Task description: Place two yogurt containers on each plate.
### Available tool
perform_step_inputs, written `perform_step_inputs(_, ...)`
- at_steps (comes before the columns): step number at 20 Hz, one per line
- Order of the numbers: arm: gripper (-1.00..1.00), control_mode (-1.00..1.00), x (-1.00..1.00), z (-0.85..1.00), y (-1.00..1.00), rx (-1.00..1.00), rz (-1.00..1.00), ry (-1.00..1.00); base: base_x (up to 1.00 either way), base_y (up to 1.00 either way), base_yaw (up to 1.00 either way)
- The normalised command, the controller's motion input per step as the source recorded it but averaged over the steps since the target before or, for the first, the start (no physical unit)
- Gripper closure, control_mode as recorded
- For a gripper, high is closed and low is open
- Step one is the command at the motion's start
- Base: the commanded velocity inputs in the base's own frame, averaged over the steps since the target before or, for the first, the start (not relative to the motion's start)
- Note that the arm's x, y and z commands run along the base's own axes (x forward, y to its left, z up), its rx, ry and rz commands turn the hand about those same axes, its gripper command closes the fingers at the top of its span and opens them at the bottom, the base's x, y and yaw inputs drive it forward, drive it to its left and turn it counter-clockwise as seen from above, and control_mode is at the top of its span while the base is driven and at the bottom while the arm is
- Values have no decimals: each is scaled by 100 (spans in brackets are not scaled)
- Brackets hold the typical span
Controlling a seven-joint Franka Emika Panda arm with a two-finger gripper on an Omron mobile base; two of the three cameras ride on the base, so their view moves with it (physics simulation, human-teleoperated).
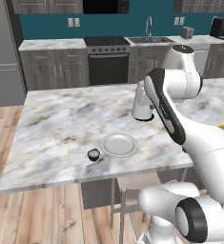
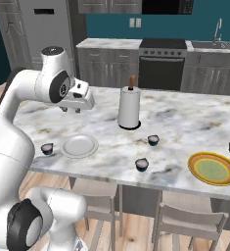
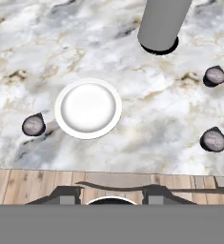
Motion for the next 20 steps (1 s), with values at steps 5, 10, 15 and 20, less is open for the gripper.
perform_step_inputs(5,-100,-100,-47,-5,25,0,8,0,0,0,0)
perform_step_inputs(10,-100,-100,-39,-67,100,3,0,-5,0,0,0)
perform_step_inputs(15,-100,-100,-11,-82,100,1,-7,2,0,0,0)
perform_step_inputs(20,-100,-100,24,-52,81,1,-10,6,0,0,0)
